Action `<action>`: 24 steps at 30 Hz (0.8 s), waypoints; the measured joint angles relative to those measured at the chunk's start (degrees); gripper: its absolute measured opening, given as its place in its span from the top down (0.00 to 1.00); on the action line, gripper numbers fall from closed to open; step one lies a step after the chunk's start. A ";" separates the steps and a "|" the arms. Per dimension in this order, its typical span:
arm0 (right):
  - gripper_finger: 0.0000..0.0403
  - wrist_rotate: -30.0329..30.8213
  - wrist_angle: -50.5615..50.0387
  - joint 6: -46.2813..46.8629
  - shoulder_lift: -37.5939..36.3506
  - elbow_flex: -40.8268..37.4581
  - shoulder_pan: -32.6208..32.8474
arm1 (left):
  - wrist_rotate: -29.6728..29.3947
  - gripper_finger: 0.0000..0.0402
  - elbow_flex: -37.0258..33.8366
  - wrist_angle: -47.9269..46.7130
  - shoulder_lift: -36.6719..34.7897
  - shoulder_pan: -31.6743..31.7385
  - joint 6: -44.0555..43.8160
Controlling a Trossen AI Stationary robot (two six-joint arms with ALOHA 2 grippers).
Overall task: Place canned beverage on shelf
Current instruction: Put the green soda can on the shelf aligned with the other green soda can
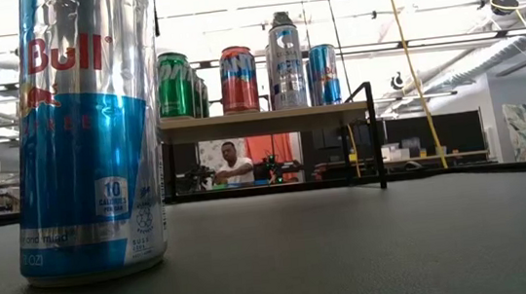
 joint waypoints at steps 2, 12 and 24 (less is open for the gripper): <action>0.10 0.02 0.02 0.00 0.00 0.01 0.00 | -0.48 0.45 -0.01 -1.74 -0.80 -1.42 -2.46; 0.10 0.04 0.02 -0.14 0.00 -0.01 0.00 | -7.89 0.60 -18.03 13.04 -9.64 -7.09 -7.34; 0.10 -0.07 0.04 -1.51 0.00 0.00 0.00 | -10.67 0.74 -25.68 24.14 -10.37 -4.67 4.24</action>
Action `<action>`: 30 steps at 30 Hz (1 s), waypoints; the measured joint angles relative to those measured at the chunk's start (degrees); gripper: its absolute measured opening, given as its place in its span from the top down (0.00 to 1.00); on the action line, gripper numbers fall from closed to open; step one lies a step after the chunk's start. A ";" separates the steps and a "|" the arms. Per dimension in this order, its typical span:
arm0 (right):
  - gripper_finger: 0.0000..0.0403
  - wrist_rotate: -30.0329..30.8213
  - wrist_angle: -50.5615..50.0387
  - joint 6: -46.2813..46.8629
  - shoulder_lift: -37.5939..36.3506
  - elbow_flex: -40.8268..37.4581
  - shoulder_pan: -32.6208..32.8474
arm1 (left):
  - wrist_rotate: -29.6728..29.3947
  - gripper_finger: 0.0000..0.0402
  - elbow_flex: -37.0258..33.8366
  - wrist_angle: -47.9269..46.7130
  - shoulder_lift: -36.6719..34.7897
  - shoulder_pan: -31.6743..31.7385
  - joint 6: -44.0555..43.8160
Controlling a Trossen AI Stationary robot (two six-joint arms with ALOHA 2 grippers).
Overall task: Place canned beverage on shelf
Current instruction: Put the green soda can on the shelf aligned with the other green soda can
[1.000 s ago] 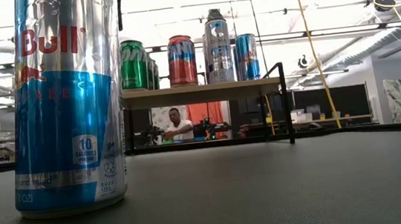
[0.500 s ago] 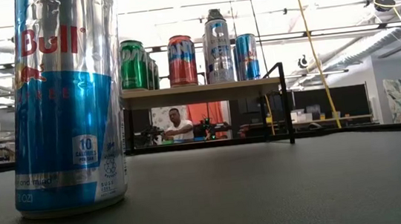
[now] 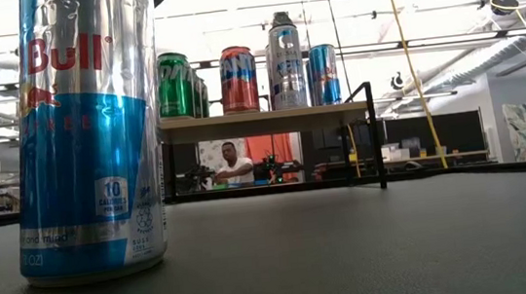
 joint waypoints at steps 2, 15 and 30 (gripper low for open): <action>0.10 0.00 0.00 0.00 0.00 0.01 0.00 | -0.02 0.76 -0.09 0.01 0.04 0.40 1.66; 0.10 -0.04 0.00 -0.22 0.00 0.00 0.00 | 2.40 0.80 -0.09 3.96 0.04 6.63 9.73; 0.10 -0.04 0.00 -0.05 0.00 0.00 0.00 | 3.67 0.80 -0.09 1.75 0.04 10.20 11.96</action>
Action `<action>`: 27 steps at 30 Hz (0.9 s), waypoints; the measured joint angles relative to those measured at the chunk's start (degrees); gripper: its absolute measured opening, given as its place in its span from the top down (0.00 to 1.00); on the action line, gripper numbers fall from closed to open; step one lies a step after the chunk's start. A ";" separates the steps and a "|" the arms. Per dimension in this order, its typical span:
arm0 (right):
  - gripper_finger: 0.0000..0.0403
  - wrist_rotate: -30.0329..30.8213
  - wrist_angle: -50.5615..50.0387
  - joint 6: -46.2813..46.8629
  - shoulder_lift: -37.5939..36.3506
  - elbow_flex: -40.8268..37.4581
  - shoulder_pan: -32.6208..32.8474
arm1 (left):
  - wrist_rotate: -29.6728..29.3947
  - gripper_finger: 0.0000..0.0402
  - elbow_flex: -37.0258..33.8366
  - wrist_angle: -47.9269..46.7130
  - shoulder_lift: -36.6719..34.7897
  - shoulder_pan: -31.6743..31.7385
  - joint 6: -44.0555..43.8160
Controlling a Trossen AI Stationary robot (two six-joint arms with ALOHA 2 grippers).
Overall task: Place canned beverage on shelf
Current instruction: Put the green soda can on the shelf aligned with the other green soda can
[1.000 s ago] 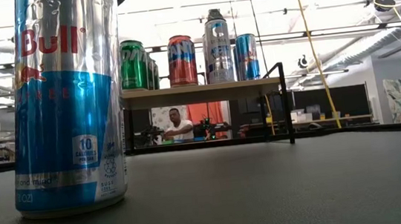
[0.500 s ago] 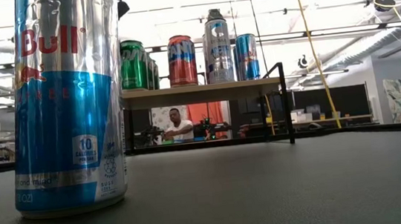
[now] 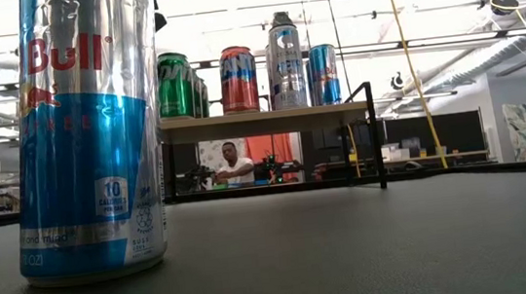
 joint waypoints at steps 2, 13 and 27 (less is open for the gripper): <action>0.10 0.00 0.00 0.00 0.00 0.00 0.00 | -0.02 0.80 0.00 -0.33 0.00 0.30 -0.53; 0.10 0.02 0.00 0.24 0.00 0.00 0.00 | 2.71 0.80 0.00 -1.16 -1.01 1.10 -0.76; 0.10 0.09 0.00 0.05 0.00 0.00 0.00 | 6.49 0.80 0.02 1.70 -2.38 2.73 -0.82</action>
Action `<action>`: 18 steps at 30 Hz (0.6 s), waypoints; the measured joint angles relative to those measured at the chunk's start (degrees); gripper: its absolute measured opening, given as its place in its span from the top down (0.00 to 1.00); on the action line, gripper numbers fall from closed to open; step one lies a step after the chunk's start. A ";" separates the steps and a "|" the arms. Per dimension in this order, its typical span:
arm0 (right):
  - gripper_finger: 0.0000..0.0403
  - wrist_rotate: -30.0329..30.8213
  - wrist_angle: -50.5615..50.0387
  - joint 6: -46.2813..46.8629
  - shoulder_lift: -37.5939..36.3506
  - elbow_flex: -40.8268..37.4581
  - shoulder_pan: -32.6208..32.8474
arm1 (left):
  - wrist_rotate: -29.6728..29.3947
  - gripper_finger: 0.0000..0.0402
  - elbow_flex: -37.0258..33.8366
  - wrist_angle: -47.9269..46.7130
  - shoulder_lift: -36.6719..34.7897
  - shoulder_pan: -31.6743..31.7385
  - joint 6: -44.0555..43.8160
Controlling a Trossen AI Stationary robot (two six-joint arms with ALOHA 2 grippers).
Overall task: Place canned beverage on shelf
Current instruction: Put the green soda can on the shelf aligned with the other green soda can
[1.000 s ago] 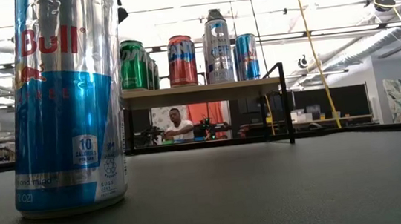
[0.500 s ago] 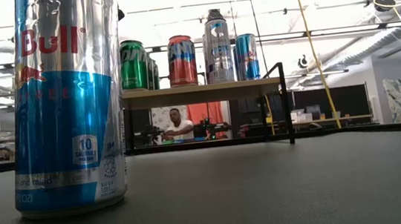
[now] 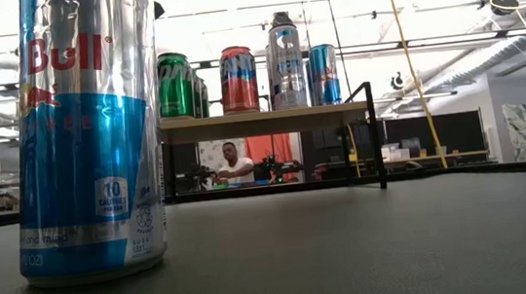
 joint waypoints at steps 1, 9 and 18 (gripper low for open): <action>0.10 0.00 0.00 0.00 0.00 0.02 0.00 | 0.03 0.80 0.00 0.06 0.00 0.13 0.02; 0.10 0.02 0.00 0.02 0.00 0.00 0.00 | 0.07 0.80 0.00 0.01 0.00 2.14 0.48; 0.10 0.02 0.00 0.02 0.00 0.00 0.00 | -0.11 0.80 0.00 -1.67 -0.01 3.13 0.44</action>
